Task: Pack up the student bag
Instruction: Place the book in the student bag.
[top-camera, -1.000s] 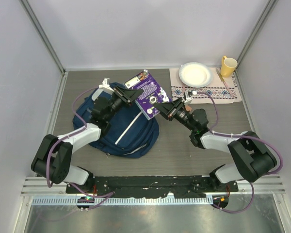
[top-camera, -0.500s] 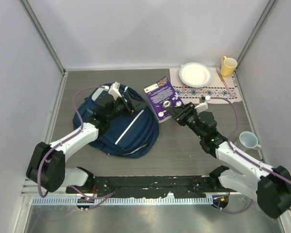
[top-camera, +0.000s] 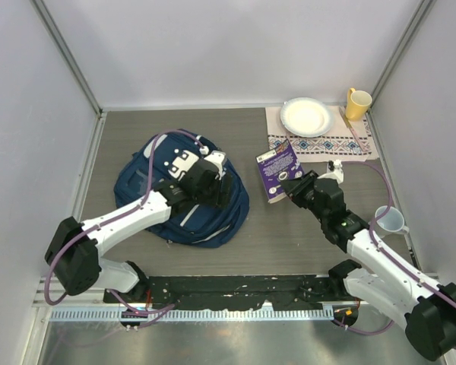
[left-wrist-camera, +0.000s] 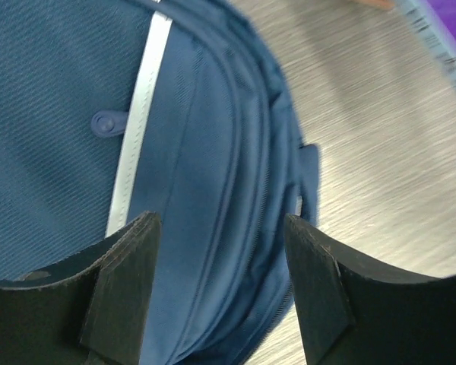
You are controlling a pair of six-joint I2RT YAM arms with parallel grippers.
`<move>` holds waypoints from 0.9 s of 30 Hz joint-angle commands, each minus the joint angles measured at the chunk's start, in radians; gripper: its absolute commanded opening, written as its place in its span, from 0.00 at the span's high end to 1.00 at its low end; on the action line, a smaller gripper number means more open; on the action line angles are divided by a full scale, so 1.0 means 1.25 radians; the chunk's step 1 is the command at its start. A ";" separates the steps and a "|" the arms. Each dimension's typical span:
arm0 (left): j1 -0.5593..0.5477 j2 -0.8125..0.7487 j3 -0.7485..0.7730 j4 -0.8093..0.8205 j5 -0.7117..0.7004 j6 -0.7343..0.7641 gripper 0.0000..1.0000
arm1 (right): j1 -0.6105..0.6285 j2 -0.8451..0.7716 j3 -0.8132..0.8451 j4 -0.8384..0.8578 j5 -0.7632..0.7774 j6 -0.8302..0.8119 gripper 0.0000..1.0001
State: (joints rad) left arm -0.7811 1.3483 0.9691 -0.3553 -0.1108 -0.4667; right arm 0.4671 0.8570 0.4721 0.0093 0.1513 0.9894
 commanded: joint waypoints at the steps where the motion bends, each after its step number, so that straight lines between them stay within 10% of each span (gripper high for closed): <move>1: -0.021 0.026 0.035 -0.074 -0.127 0.073 0.32 | -0.004 -0.034 0.026 0.058 0.008 -0.011 0.99; 16: -0.086 0.101 0.073 -0.081 -0.192 0.089 0.41 | -0.008 -0.014 0.015 0.065 -0.026 -0.001 0.99; 27: -0.093 0.156 0.101 -0.112 -0.279 0.081 0.78 | -0.013 -0.007 0.011 0.065 -0.044 -0.002 0.99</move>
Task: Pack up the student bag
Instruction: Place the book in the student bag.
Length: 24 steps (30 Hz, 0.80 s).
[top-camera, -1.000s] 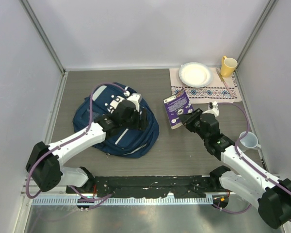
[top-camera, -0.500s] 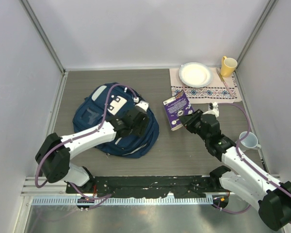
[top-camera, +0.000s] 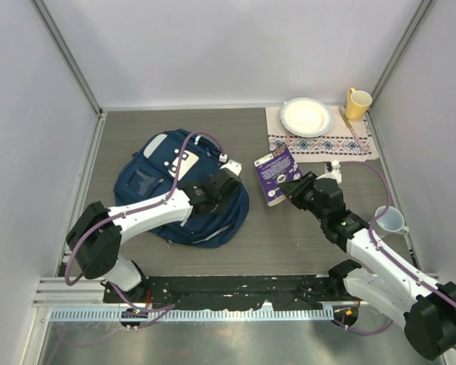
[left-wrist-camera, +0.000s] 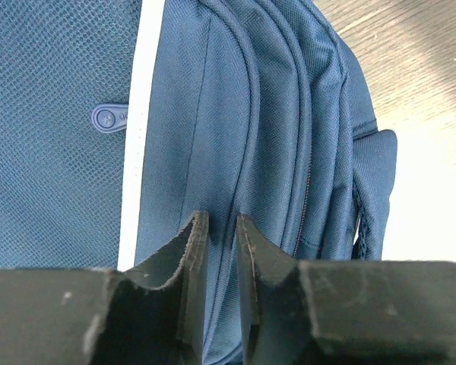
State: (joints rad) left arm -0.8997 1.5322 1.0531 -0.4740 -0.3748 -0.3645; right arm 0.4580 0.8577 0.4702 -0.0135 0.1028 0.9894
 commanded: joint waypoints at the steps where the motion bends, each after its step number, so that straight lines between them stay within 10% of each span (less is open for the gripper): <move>1: 0.002 0.010 0.035 -0.017 -0.070 0.001 0.79 | -0.006 -0.008 0.013 0.084 -0.006 -0.002 0.99; 7: 0.002 0.004 0.041 -0.022 -0.074 0.007 1.00 | -0.009 -0.008 0.010 0.084 -0.014 -0.005 0.99; 24: 0.009 -0.211 0.114 -0.025 -0.170 0.069 1.00 | -0.023 -0.075 0.030 0.032 -0.042 -0.023 0.99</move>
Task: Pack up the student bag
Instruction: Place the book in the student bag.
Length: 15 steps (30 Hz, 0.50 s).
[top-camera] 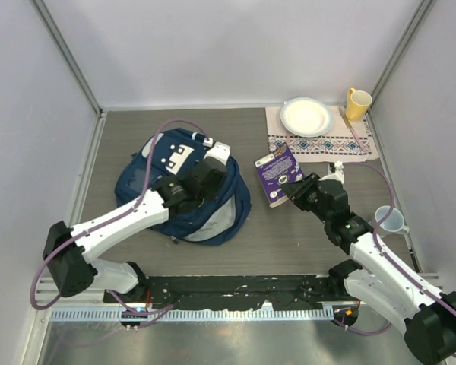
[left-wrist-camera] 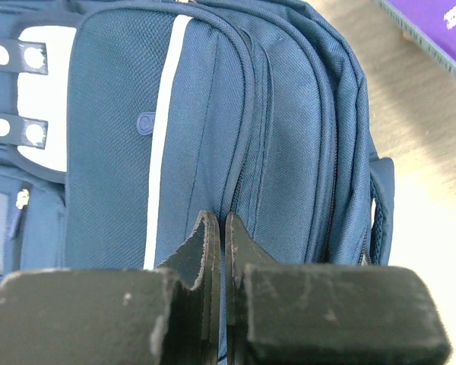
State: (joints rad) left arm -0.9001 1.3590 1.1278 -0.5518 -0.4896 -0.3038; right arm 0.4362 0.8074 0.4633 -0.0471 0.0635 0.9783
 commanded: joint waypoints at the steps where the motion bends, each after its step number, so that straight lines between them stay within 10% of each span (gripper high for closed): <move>1: 0.016 -0.093 0.055 0.038 -0.077 0.021 1.00 | -0.005 -0.038 0.038 0.059 -0.016 -0.018 0.99; 15: 0.211 -0.266 0.011 0.124 0.249 -0.011 1.00 | -0.003 0.094 0.076 0.193 -0.376 -0.012 0.99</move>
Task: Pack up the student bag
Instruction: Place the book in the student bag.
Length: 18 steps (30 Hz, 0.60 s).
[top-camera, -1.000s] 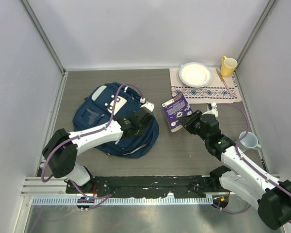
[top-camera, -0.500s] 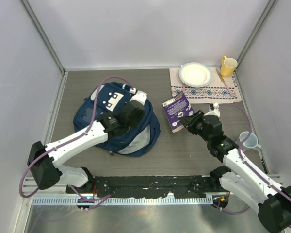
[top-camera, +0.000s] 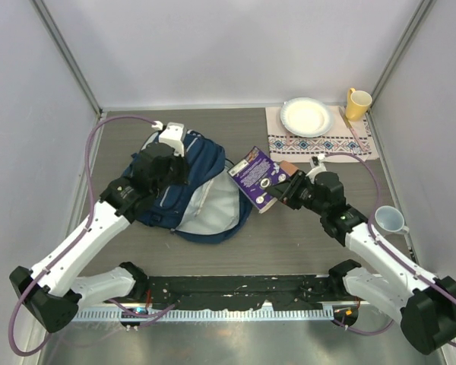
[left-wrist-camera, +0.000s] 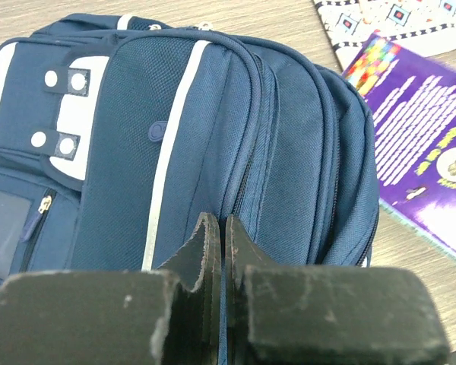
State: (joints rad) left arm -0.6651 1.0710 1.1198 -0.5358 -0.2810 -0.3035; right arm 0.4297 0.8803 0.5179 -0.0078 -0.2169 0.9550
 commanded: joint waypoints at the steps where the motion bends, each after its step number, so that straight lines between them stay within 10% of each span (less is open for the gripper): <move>1: 0.025 -0.036 0.017 0.112 0.086 -0.012 1.00 | 0.005 0.043 0.025 0.186 -0.165 0.019 0.99; 18: 0.029 -0.077 -0.002 0.143 0.093 -0.070 1.00 | 0.132 0.277 0.042 0.502 -0.227 0.142 0.99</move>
State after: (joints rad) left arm -0.6304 1.0348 1.0889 -0.5163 -0.1860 -0.3576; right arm 0.5640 1.1957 0.5140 0.3992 -0.4831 1.0885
